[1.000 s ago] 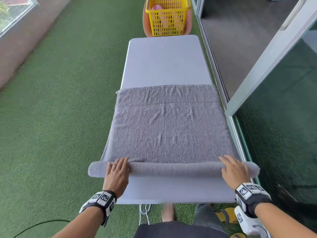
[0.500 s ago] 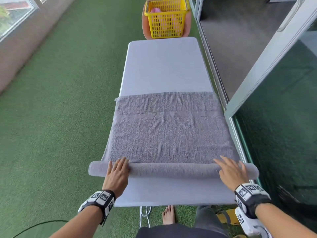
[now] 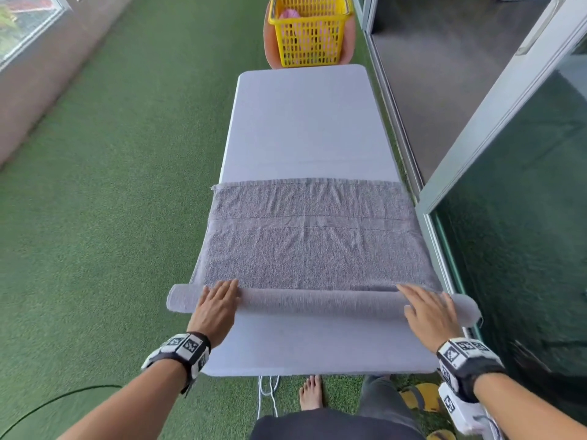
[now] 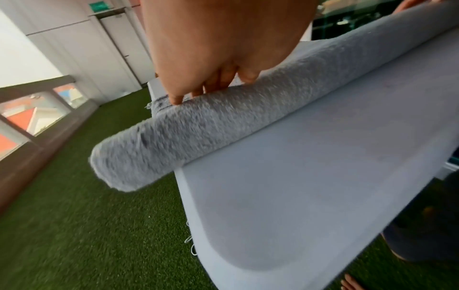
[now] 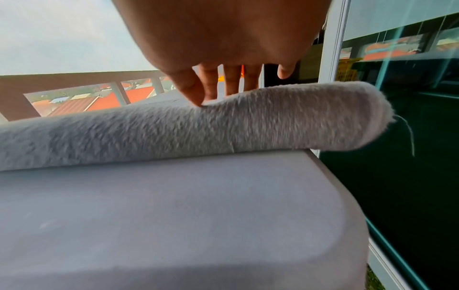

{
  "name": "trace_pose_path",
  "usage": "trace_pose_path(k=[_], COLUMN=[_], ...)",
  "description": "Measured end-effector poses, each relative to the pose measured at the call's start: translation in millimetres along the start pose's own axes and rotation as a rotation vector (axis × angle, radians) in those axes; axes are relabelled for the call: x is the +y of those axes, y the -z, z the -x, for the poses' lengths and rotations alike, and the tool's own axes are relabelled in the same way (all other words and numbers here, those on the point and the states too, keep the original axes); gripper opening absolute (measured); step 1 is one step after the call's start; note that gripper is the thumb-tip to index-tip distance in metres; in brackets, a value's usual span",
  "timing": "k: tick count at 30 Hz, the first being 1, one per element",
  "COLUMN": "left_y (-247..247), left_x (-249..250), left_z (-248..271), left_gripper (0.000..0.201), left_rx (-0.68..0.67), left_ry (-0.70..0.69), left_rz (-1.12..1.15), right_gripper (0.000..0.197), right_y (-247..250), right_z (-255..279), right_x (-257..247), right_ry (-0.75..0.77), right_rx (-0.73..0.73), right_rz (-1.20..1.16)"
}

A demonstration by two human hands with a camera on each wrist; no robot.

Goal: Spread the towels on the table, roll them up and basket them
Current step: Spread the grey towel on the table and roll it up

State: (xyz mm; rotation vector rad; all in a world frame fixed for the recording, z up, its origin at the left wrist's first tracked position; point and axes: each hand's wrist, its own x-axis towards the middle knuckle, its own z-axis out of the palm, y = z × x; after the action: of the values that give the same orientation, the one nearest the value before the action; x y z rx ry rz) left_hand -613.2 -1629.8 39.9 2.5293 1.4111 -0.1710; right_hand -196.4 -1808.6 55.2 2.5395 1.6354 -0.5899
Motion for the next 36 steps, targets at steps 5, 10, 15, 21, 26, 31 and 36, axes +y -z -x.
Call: trace_pose_path(k=[5, 10, 15, 21, 26, 31, 36], left_y=[-13, -8, 2, -3, 14, -2, -8], left_x=[8, 9, 11, 12, 1, 10, 13], left_z=[23, 25, 5, 18, -2, 7, 24], left_gripper=[0.075, 0.028, 0.065, 0.034, 0.041, 0.066, 0.028], left_rx=[-0.109, -0.006, -0.103, -0.076, -0.078, -0.062, -0.037], left_ry=[-0.061, -0.018, 0.062, -0.044, -0.015, -0.005, -0.033], left_rz=[-0.082, -0.052, 0.011, -0.073, -0.034, 0.014, -0.016], right_gripper=[0.062, 0.041, 0.051, 0.065, 0.046, 0.062, 0.051], right_y=[-10, 2, 8, -15, 5, -6, -4], right_z=[23, 12, -13, 19, -6, -5, 8], right_x=[-2, 0, 1, -1, -2, 0, 2], right_ry=[0.02, 0.0, 0.025, 0.057, 0.042, 0.046, 0.033], right_rx=[-0.088, -0.107, -0.022, -0.141, -0.086, -0.062, -0.119], right_rz=[0.091, 0.125, 0.015, 0.149, 0.063, 0.051, 0.103])
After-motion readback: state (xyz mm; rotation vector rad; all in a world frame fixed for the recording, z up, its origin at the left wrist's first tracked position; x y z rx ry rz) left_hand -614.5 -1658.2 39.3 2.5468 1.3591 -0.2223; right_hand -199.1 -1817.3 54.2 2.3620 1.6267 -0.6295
